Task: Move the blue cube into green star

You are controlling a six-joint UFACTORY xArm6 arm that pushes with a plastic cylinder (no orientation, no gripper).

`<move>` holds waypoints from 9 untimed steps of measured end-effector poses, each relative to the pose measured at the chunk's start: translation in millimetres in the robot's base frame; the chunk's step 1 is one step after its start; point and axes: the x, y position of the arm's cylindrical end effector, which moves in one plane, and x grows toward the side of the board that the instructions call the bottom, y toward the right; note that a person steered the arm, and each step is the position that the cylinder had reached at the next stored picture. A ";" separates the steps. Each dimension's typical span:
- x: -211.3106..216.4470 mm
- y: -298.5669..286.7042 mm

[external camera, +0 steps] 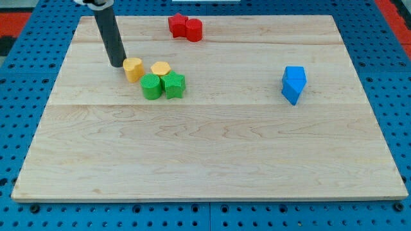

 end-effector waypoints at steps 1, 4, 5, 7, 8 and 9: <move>0.0 7.2; 2.0 -10.6; -12.3 -34.3; -13.6 42.3; -13.7 128.7; -13.7 227.4</move>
